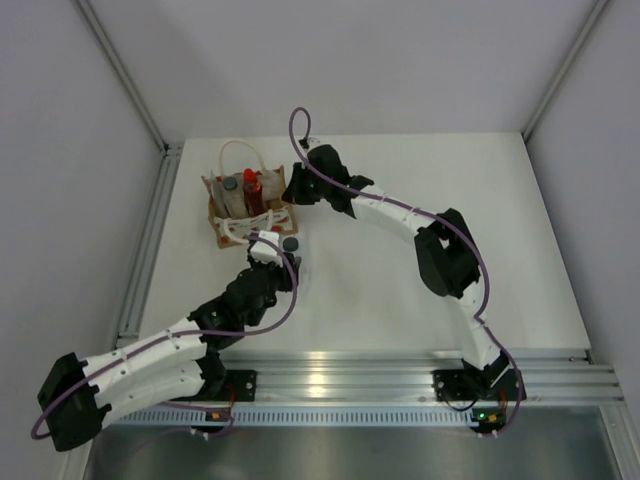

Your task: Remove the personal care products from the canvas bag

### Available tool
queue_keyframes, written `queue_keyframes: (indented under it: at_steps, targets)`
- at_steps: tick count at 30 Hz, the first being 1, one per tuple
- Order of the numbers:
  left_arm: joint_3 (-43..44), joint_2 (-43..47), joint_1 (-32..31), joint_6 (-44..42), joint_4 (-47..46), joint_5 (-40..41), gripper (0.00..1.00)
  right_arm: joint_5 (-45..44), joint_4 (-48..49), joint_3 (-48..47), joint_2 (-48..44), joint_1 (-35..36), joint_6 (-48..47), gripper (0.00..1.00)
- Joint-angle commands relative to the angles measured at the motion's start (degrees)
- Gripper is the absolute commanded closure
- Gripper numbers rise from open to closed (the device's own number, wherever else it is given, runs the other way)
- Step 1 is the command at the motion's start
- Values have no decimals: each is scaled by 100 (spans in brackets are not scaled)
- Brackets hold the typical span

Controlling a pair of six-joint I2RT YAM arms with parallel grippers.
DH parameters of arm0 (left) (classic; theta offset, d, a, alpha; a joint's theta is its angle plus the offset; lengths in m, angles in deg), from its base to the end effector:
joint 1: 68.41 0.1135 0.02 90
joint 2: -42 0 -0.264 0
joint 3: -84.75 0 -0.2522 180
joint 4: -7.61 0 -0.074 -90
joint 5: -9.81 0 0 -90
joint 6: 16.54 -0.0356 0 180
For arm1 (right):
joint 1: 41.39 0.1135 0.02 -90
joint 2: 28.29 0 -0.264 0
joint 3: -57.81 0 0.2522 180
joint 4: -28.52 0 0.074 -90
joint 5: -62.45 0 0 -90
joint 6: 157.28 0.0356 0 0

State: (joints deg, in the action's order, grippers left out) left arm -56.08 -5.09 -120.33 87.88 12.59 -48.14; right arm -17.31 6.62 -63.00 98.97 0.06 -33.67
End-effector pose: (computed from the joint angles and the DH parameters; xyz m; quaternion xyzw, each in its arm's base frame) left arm 0.1330 -0.1392 0.2489 0.0787 0.7671 -0.1470 0.6195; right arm 0.3904 0.3532 0.2435 -0.1041 0.8502 0.3717 0.3581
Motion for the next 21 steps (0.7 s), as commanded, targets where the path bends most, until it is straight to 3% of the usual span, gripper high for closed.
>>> queue_keyframes:
  at_steps: [1, 8, 21]
  targets:
    - [-26, 314, -134, -26, -1654, 292, 100, -31, -161, 43, 334, -50, -161, 100]
    - [-659, 534, -336, 167, -1821, 495, 100, 13, -170, 78, 317, -58, -214, 100]
    - [-766, 157, -1118, -70, -1803, 1233, 100, 13, -170, 35, 308, -58, -170, 100]
